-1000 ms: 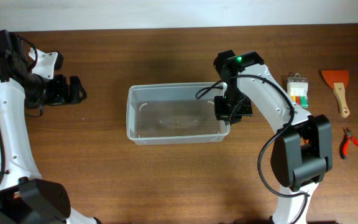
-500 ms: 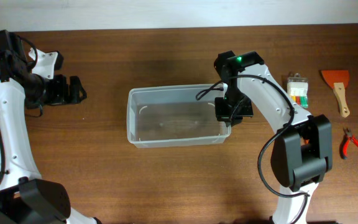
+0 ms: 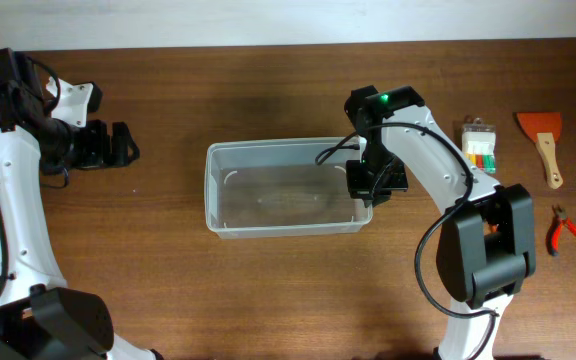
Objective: Pack container
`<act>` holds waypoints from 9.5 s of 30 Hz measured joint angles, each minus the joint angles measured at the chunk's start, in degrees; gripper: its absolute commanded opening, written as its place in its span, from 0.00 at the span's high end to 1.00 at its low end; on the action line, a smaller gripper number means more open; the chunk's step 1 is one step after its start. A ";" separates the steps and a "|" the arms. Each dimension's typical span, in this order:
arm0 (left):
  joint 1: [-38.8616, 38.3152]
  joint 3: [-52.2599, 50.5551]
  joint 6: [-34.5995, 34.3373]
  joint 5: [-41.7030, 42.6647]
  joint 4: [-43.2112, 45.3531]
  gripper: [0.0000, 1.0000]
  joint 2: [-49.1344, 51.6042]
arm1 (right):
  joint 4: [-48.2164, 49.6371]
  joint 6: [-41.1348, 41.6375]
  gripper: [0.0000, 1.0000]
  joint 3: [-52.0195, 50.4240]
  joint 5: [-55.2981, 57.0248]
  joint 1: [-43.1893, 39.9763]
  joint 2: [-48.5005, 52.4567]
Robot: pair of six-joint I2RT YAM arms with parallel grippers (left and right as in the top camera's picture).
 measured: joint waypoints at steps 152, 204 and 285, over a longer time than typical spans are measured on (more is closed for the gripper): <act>0.00 0.09 0.00 0.00 1.53 0.01 0.00 | 8.33 -30.25 0.01 31.41 5.57 -34.34 22.14; 0.00 0.09 0.00 0.00 2.14 0.01 0.00 | 7.30 -30.67 0.01 31.41 5.38 -35.91 25.11; 0.00 0.09 0.00 0.00 1.33 0.01 0.00 | 9.42 -32.15 0.01 31.41 4.09 -34.95 27.87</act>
